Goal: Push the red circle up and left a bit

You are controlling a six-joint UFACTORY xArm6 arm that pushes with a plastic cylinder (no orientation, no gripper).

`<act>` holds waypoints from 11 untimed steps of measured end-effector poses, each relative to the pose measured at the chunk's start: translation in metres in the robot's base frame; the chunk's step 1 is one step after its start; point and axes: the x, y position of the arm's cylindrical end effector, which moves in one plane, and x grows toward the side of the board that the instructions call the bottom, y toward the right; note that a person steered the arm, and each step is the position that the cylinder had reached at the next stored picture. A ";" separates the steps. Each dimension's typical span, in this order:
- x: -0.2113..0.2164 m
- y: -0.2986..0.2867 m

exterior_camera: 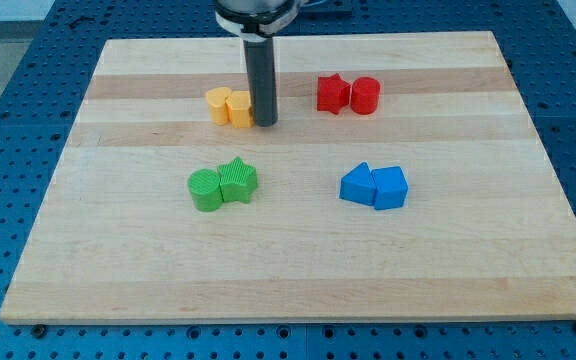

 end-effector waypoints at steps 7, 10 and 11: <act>0.034 0.120; -0.017 0.141; -0.016 0.141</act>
